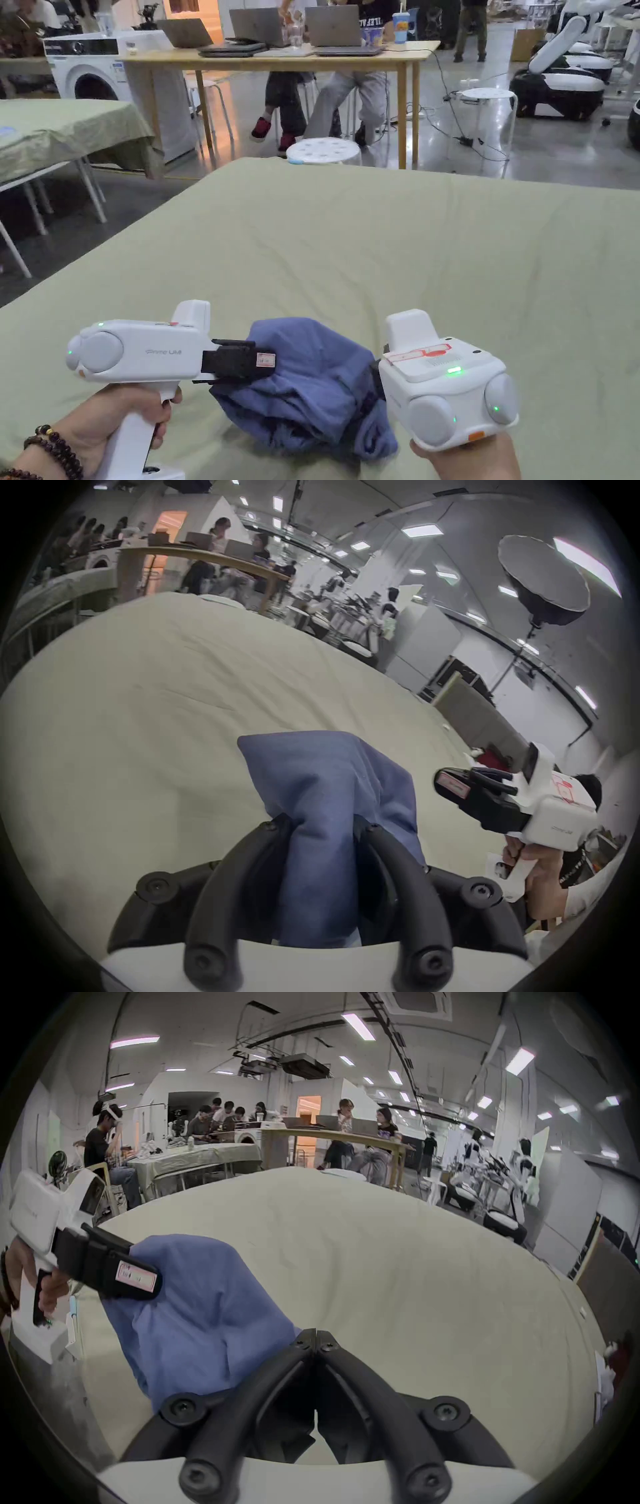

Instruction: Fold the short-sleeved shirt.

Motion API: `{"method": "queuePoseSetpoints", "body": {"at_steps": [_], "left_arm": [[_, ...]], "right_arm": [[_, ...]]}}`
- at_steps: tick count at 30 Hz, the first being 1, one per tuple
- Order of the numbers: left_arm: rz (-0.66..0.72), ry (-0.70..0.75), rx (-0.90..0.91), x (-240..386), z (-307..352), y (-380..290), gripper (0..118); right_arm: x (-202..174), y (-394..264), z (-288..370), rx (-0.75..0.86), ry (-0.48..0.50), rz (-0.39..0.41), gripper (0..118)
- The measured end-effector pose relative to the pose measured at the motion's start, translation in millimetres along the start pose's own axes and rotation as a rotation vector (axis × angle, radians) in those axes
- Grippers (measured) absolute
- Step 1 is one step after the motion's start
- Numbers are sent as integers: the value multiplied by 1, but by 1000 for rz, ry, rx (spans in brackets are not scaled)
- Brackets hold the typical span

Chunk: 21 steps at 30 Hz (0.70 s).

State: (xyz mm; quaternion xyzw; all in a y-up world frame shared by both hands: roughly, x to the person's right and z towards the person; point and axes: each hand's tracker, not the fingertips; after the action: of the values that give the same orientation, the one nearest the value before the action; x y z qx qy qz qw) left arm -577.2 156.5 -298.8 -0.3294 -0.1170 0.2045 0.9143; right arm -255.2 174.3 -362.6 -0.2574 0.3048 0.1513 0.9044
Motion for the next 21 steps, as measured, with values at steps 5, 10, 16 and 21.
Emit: {"method": "queuePoseSetpoints", "body": {"at_steps": [5,10,16,21], "left_arm": [[-30,59,-12,-61,34,22,29],[14,105,-24,-103,33,26,30],[19,262,54,-112,22,20,100],[136,236,213,-111,48,34,118]], "right_arm": [[-34,18,-19,12,52,8,0],[-42,18,-28,5,77,10,0],[-35,15,-29,-12,49,38,0],[-31,17,-26,1,33,35,0]]}}
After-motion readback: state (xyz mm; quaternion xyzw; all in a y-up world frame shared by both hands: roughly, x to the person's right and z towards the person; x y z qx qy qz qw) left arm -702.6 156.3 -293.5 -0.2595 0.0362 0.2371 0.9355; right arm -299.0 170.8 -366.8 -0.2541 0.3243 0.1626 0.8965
